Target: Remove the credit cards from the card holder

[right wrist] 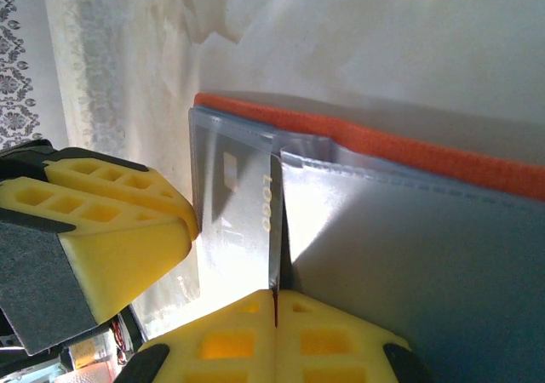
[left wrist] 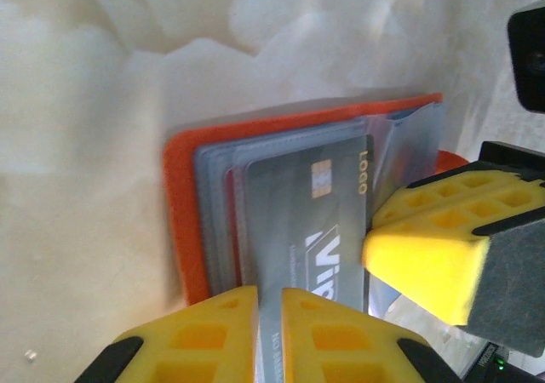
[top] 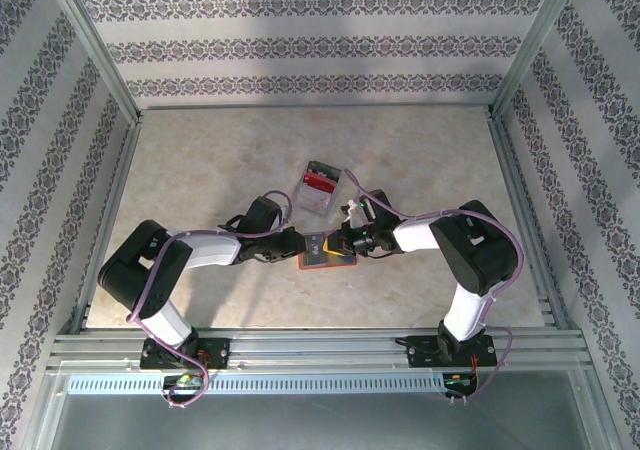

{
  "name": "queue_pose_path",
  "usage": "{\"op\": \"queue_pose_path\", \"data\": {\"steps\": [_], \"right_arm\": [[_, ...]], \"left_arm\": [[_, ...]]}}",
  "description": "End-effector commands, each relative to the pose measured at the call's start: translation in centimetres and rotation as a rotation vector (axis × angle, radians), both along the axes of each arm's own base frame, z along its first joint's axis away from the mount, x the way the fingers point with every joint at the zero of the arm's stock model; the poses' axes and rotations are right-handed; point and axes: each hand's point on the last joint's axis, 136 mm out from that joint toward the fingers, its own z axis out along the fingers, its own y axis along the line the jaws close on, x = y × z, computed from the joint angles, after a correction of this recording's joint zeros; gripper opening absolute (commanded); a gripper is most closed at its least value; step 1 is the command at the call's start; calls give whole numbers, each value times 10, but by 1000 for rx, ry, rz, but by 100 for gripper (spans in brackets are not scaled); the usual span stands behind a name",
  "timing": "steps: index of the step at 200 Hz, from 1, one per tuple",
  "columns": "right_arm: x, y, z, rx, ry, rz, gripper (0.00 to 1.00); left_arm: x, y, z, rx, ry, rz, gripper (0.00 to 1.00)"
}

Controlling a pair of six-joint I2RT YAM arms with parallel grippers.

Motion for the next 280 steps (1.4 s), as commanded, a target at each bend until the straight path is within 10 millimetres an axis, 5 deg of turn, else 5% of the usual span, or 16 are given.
{"op": "queue_pose_path", "data": {"steps": [1,72,148,214,280], "right_arm": [[-8,-7,-16,-35,43,-7,0],[-8,-8,-17,-37,49,-10,0],[-10,-9,-20,-45,52,-10,0],[-9,-8,-20,-48,50,-10,0],[-9,-8,-21,-56,50,-8,0]], "left_arm": [[-5,13,-2,59,19,9,16],[1,-1,-1,-3,6,-22,9],[5,0,25,-22,-71,-26,4],[9,-7,11,-26,-40,-42,4],[2,6,-9,49,-1,-22,4]]}}
